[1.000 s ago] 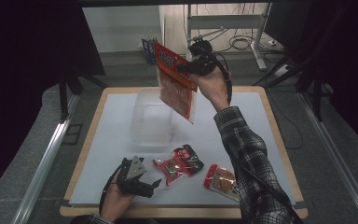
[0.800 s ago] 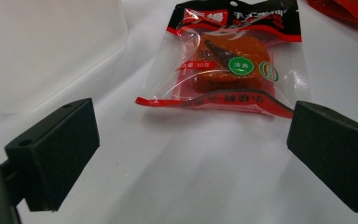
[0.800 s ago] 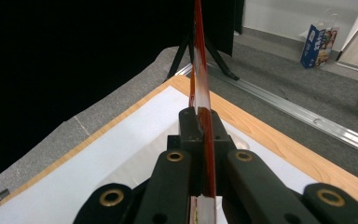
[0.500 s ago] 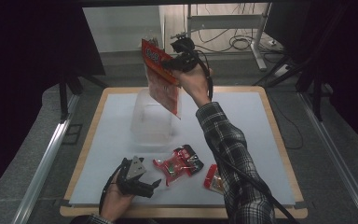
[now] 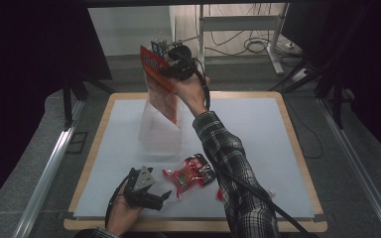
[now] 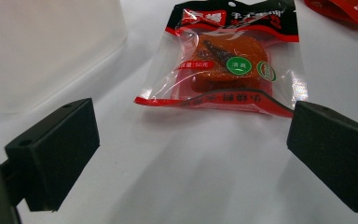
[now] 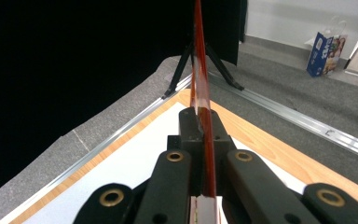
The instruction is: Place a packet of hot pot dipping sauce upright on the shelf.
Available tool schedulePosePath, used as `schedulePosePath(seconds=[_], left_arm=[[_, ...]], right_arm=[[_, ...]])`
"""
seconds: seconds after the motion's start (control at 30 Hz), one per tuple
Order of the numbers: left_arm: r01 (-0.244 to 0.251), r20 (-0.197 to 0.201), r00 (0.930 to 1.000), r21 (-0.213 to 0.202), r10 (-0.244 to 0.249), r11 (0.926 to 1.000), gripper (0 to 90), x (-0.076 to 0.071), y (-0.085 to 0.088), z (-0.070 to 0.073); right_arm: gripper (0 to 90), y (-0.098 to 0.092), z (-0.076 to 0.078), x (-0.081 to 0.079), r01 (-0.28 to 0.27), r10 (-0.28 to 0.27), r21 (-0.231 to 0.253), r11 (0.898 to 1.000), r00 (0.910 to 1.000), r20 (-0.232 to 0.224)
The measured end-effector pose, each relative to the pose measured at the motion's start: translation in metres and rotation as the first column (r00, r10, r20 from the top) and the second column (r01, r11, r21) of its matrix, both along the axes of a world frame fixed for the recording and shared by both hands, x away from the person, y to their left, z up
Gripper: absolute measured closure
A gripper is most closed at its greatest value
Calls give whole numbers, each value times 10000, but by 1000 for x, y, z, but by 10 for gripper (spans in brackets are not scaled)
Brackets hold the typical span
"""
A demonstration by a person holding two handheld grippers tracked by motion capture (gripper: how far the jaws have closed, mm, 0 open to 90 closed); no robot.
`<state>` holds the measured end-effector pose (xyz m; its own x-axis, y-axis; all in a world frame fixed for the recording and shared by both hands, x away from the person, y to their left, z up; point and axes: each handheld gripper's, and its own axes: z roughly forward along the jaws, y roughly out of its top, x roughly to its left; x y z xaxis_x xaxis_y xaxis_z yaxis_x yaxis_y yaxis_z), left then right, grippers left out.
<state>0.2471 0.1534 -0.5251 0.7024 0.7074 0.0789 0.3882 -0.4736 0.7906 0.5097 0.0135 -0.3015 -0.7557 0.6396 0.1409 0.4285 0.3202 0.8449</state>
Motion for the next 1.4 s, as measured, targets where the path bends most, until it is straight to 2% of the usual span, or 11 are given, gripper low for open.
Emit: schedulePosePath(seconds=[0.4, 0.43, 0.57, 0.67, 0.8, 0.93, 1.0, 1.07, 1.17, 1.3, 1.4], left_arm=[[-34, 1, 10000, 33, 34, 10000, 23, 0, 1, 0], [-41, 7, 10000, 40, 41, 10000, 23, 0, 1, 0], [-17, -9, 10000, 100, 17, 9999, 23, 0, 1, 0], [-26, -17, 10000, 112, 26, 9999, 23, 0, 1, 0], [-45, -39, 10000, 144, 46, 9999, 23, 0, 2, 0], [-117, -36, 9999, 69, 117, 9999, 23, -1, 3, 0], [-119, -37, 9999, 82, 120, 9999, 23, -1, 2, 0], [-101, -41, 9999, 83, 101, 9999, 23, -1, 2, 0], [-99, -45, 9999, 82, 99, 9999, 23, -1, 2, 0], [-84, -63, 9999, 50, 84, 10000, 23, 0, 2, 0], [-47, -117, 9999, -81, 46, 10000, 22, 0, 2, 0]], right_arm=[[887, -2, -45, 13, 239, -244, -107, 9997, 9980, -577], [886, -4, -47, 14, 230, -241, -208, 9995, 9984, -517], [885, -5, -58, 16, 203, -233, -1444, 9893, 9996, -186], [886, -10, -65, 17, 389, -414, -1304, 9907, 9990, -160], [885, -15, -74, 22, 682, -729, -1799, 9813, 9971, -196], [863, -19, -76, 25, 737, -760, -1874, 9795, 9971, -53], [804, -21, -74, 26, 718, -720, -1986, 9775, 9974, 63], [666, -22, -72, 27, 708, -713, -2015, 9769, 9974, 48], [466, -23, -71, 26, 806, -732, -2195, 9723, 9964, 417], [274, -22, -72, 26, 800, -680, -2410, 9672, 9960, 578], [185, -23, -72, 25, 706, -495, -2733, 9593, 9953, 835]])
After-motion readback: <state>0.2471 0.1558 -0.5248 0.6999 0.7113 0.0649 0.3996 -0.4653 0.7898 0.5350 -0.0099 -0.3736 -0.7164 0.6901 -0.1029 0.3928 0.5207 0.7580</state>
